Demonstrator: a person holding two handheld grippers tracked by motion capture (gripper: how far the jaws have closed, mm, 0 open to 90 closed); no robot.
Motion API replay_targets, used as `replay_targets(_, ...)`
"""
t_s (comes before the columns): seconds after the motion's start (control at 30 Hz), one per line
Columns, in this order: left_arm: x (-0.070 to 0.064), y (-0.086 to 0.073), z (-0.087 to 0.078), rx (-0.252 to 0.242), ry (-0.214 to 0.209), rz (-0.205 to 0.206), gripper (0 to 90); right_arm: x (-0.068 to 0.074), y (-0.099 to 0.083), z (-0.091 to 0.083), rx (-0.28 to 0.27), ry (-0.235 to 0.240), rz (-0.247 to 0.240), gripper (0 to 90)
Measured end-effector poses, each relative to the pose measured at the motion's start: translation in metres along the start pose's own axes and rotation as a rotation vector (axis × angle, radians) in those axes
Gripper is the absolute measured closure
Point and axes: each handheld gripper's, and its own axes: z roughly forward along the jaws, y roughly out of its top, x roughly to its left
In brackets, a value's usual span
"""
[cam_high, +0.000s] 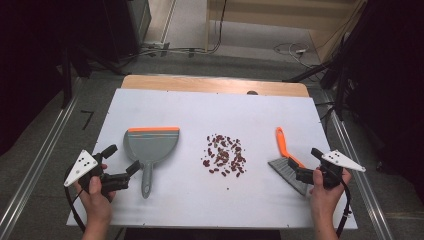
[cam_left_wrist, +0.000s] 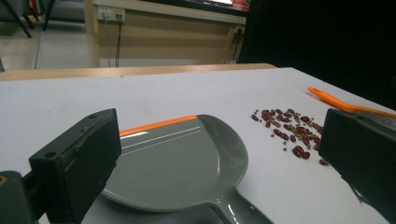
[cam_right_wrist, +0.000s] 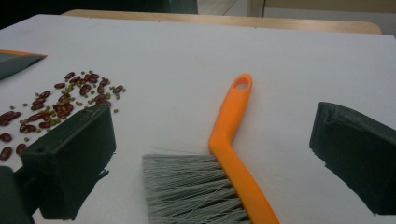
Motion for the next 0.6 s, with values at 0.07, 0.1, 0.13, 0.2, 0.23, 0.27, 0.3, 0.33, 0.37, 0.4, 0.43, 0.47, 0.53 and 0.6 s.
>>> replay_targets(0.07, -0.001, 0.000, 0.001, 0.000, -0.005, 0.002, 0.0, -0.001, 0.001, 0.002, 0.014, 0.019, 0.014, 0.0)
replay_targets(0.1, -0.002, 0.000, 0.002, 0.009, -0.008, 0.007, 0.0, -0.002, 0.002, 0.003, 0.020, 0.025, 0.017, 0.0)
replay_targets(0.13, -0.002, 0.000, 0.002, 0.009, -0.008, 0.007, 0.0, -0.002, 0.002, 0.004, 0.023, 0.020, 0.014, 0.0)
replay_targets(0.2, -0.002, -0.001, 0.003, 0.016, -0.011, 0.005, 0.0, -0.003, 0.004, 0.005, 0.024, 0.018, 0.030, 0.0)
replay_targets(0.23, -0.002, -0.002, 0.004, 0.020, -0.008, 0.003, 0.0, -0.003, 0.005, 0.004, 0.021, 0.022, 0.040, 0.0)
replay_targets(0.27, -0.002, -0.002, 0.004, 0.020, -0.007, 0.001, 0.0, -0.003, 0.007, 0.004, 0.020, 0.018, 0.041, 0.0)
replay_targets(0.3, -0.001, -0.002, 0.003, 0.023, -0.002, 0.003, 0.0, -0.002, 0.008, 0.003, 0.026, 0.007, 0.049, 0.0)
replay_targets(0.33, -0.001, -0.002, 0.003, 0.023, -0.002, 0.003, 0.0, -0.001, 0.009, 0.003, 0.028, 0.004, 0.049, 0.0)
replay_targets(0.37, -0.001, -0.003, 0.003, 0.024, 0.002, 0.004, 0.0, -0.001, 0.011, 0.002, 0.031, 0.004, 0.046, 0.0)
replay_targets(0.4, 0.000, -0.003, 0.003, 0.024, 0.004, 0.000, 0.0, 0.000, 0.012, 0.002, 0.040, -0.003, 0.046, 0.0)
replay_targets(0.43, 0.001, -0.003, 0.003, 0.024, 0.002, -0.002, 0.0, 0.000, 0.012, 0.002, 0.040, -0.003, 0.046, 0.0)
replay_targets(0.47, 0.001, -0.004, 0.003, 0.026, 0.004, -0.005, 0.0, 0.001, 0.014, 0.001, 0.043, -0.005, 0.045, 0.0)
replay_targets(0.53, 0.002, -0.005, 0.002, 0.026, 0.001, -0.014, 0.0, 0.005, 0.022, -0.001, 0.048, -0.026, 0.024, 0.0)
replay_targets(0.6, 0.002, -0.004, 0.001, 0.026, -0.001, -0.014, 0.0, 0.007, 0.029, -0.003, 0.044, -0.035, 0.020, 0.0)
